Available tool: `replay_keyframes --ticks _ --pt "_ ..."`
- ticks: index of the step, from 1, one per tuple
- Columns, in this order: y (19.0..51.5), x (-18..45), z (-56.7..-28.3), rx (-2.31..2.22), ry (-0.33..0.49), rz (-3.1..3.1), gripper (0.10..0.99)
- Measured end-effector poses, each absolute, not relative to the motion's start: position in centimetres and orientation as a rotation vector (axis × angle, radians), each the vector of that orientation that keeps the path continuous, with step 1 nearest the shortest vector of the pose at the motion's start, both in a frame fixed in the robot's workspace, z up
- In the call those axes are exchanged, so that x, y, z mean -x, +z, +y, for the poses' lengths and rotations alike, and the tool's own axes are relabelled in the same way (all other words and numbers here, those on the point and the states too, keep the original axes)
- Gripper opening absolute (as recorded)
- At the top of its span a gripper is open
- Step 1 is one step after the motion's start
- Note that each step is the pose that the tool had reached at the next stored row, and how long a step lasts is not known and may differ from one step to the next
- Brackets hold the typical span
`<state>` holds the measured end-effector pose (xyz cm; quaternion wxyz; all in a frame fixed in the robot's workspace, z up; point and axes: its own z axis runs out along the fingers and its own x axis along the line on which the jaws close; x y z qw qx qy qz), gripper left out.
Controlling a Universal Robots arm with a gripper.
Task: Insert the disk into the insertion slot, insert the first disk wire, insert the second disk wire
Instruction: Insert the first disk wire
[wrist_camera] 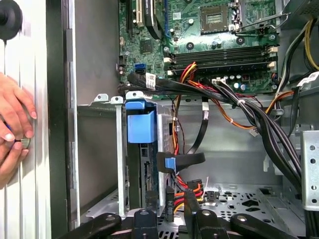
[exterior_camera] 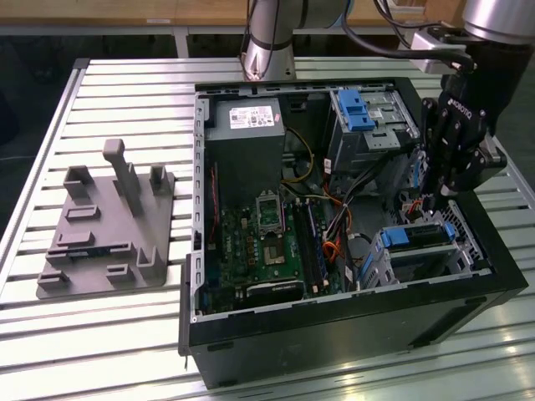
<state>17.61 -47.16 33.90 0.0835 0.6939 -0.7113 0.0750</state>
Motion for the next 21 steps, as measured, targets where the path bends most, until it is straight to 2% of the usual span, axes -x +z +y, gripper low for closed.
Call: replay_keyframes --ticks 15,16,17,18,20,21 --pt "33.76 -17.6 -47.58 -2.079 0.209 -2.131 0.353" --pt "33.75 -17.6 -47.58 -2.08 0.208 -2.132 0.337" --pt "33.72 -17.6 -47.59 -2.08 0.208 -2.132 0.271" --pt "33.72 -17.6 -47.59 -2.08 0.208 -2.132 0.271" --pt "33.69 -17.6 -47.6 -2.08 0.207 -2.132 0.169" --pt "33.68 -17.6 -47.61 -2.08 0.207 -2.133 0.169"
